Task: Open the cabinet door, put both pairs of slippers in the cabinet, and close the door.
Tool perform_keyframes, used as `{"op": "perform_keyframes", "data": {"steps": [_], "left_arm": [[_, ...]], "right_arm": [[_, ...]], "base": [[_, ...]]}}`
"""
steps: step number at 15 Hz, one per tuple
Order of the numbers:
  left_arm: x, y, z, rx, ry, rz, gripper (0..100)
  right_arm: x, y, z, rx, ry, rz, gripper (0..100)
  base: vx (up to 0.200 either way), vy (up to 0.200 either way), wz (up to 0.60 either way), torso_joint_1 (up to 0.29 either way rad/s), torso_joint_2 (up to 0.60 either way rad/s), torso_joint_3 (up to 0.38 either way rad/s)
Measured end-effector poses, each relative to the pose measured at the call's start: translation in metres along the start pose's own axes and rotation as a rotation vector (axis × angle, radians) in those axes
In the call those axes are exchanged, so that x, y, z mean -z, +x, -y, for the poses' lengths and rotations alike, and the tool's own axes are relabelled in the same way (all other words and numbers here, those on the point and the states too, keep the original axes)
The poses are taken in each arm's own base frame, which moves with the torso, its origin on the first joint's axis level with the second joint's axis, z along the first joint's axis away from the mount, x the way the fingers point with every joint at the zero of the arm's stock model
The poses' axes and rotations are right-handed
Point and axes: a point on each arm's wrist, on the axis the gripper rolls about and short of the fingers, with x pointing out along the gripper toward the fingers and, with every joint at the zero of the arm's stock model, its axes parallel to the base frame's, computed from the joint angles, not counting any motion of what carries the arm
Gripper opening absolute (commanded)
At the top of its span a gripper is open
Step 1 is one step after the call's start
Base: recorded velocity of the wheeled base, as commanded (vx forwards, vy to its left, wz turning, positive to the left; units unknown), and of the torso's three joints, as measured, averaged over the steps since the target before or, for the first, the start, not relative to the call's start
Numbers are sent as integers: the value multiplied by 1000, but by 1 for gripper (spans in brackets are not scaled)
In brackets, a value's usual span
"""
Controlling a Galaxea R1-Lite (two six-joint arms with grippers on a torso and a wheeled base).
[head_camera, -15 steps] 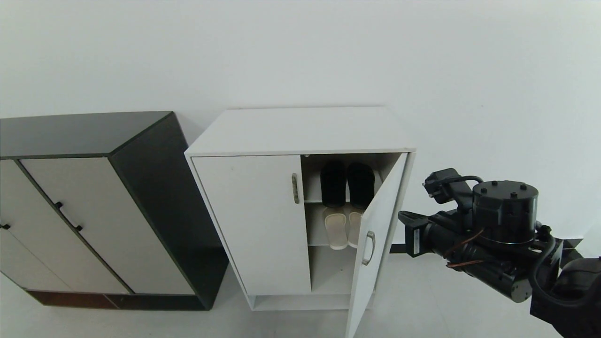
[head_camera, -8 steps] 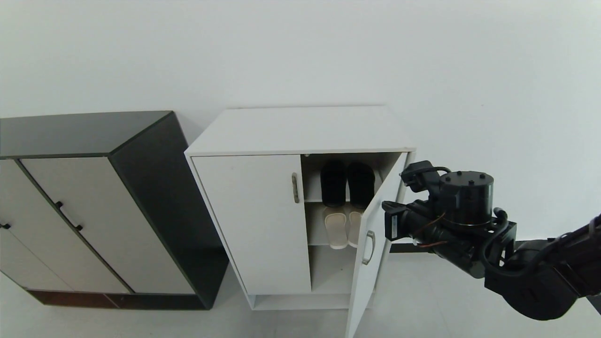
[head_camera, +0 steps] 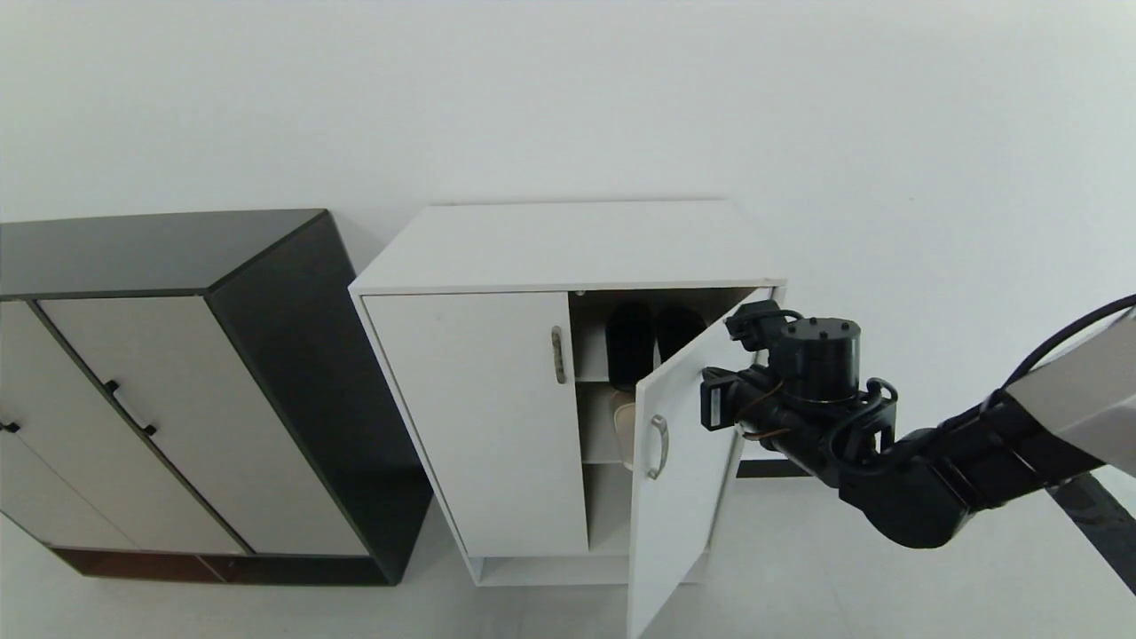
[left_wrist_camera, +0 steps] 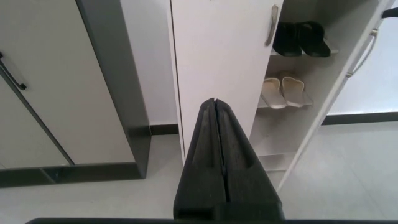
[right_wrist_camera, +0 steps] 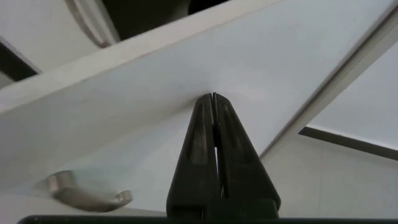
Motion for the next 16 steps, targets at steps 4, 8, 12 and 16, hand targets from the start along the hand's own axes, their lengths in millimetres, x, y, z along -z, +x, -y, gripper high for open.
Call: {"op": "perform_keyframes", "data": {"steps": [4,8,12,16], "left_arm": [[0,0,0,0,0,0,0],[0,0,0,0,-2,0,0],[0,0,0,0,-3,0,0],[0,0,0,0,-6,0,0]], "right_arm": [[6,26,7,29,8,7,0],[10,45,9,41,10,17,0],[10,63,13,56,19,41,0],[10,81,17,72,20,34,0]], "base": [[0,0,0,0,0,0],[0,0,0,0,0,0],[0,0,0,0,0,0],[0,0,0,0,0,0]]}}
